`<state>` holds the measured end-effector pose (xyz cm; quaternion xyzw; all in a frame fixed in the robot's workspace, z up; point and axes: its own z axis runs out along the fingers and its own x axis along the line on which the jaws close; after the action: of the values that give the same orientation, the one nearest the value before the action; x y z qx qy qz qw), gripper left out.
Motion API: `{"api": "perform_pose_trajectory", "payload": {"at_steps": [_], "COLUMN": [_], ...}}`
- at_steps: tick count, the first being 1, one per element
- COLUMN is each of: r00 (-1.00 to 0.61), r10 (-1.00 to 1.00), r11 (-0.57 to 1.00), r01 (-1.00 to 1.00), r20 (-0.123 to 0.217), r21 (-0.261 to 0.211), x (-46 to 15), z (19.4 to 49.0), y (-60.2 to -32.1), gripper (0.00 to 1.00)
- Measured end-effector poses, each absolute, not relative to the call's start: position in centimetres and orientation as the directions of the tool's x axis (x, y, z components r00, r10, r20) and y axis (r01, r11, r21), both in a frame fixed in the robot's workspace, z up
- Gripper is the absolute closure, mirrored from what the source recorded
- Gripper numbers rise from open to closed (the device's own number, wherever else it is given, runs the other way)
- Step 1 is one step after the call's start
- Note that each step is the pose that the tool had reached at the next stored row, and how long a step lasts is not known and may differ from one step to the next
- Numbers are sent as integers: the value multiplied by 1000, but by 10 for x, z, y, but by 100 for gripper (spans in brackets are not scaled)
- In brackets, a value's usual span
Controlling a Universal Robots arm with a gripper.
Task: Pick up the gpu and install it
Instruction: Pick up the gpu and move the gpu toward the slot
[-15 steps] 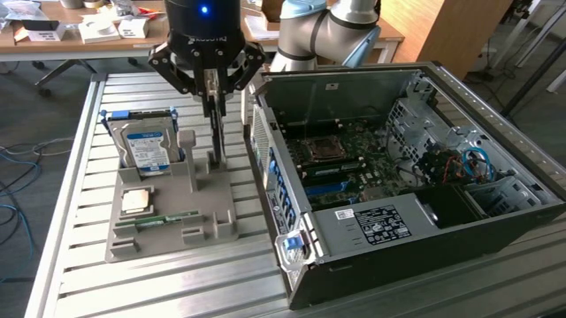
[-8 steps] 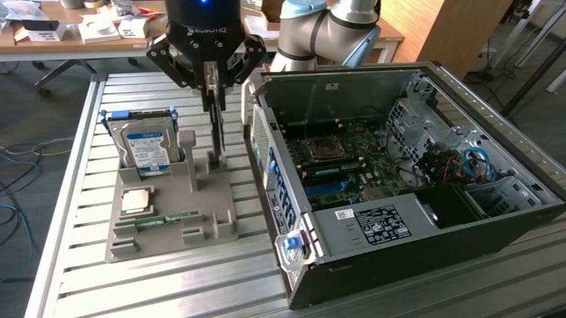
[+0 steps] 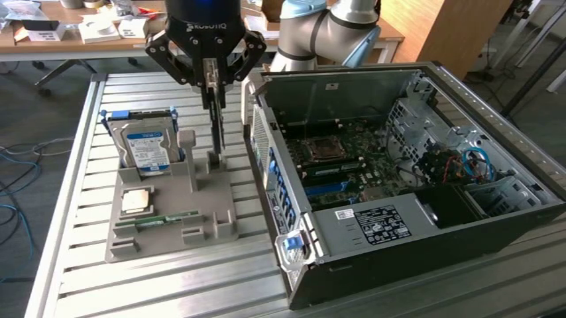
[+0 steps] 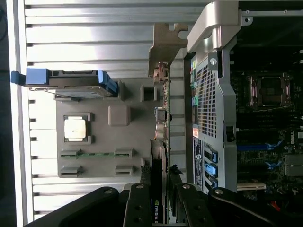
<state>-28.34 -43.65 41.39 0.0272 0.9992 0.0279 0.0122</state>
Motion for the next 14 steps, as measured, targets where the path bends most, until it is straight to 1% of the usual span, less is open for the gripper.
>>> {"api": "perform_pose_trajectory", "payload": {"at_steps": [6, 14], "r00": [-998, -998], "r10": [55, 55], "r11": [997, 997], "r01": [54, 53], "r20": [-23, -23], "r21": [56, 56], "x": [-283, -283], "z": [424, 424], "y": [-436, -436], "gripper": [74, 74]}}
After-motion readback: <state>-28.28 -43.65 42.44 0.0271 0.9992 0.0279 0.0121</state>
